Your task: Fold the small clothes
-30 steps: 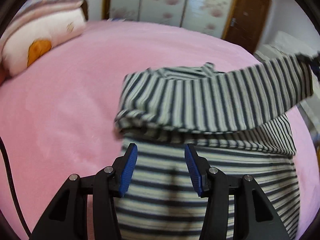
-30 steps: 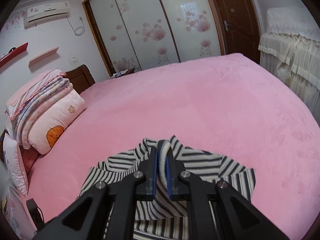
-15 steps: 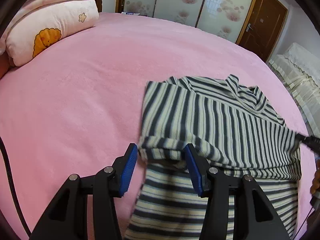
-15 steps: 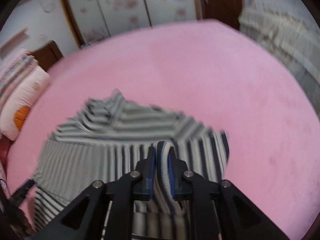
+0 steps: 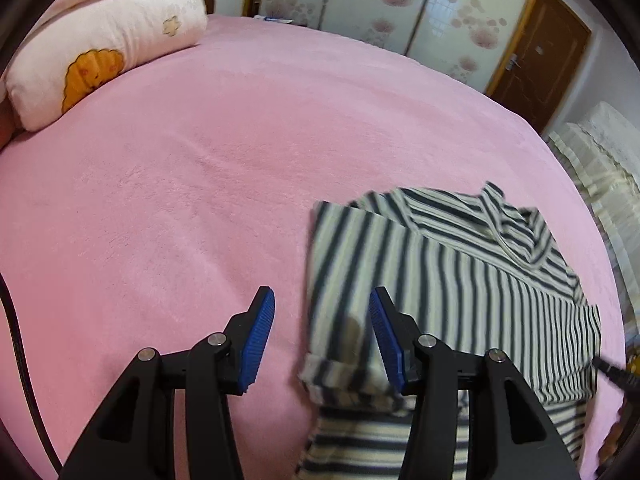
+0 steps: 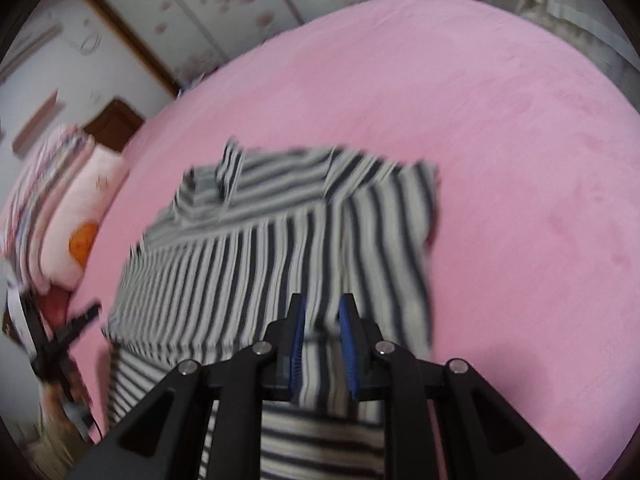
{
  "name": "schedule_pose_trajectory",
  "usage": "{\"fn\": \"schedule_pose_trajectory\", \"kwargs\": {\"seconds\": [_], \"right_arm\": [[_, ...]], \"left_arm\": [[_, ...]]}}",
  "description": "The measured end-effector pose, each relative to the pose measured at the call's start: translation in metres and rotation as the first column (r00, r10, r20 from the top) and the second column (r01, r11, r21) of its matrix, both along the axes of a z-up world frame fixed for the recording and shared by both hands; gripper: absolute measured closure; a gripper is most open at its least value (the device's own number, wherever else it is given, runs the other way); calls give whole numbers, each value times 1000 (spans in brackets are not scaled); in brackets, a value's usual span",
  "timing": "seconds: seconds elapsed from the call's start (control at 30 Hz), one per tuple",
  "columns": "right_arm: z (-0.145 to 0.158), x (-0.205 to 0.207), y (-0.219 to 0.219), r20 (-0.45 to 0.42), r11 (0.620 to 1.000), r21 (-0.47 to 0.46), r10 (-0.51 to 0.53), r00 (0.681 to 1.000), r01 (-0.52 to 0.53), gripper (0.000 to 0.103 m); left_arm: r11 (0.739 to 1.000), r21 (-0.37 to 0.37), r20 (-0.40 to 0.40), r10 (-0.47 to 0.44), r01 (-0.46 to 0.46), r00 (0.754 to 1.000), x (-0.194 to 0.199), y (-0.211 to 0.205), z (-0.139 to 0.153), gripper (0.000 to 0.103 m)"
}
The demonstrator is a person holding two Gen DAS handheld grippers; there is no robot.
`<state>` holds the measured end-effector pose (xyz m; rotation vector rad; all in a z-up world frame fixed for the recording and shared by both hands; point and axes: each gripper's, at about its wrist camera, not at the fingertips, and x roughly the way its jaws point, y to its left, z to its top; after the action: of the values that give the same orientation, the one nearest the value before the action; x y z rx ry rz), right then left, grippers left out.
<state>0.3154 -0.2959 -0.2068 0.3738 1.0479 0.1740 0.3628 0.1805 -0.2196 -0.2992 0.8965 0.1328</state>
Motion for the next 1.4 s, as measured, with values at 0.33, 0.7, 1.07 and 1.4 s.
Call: {"fn": "schedule_pose_trajectory", "kwargs": {"seconds": [0.33, 0.7, 1.07, 1.4], "right_arm": [[5, -8, 9, 71, 996, -72, -51, 996, 57, 100], [2, -31, 18, 23, 968, -243, -54, 998, 58, 99], [-9, -40, 18, 28, 957, -276, -85, 996, 89, 94], [25, -45, 10, 105, 969, -223, -86, 991, 108, 94]], "left_arm": [[991, -64, -11, 115, -116, 993, 4, 46, 4, 53], [1000, 4, -53, -18, 18, 998, -7, 5, -9, 51], [976, 199, -157, -55, 86, 986, -43, -10, -48, 44], [983, 185, -27, 15, -10, 1000, -43, 3, 15, 40]]}}
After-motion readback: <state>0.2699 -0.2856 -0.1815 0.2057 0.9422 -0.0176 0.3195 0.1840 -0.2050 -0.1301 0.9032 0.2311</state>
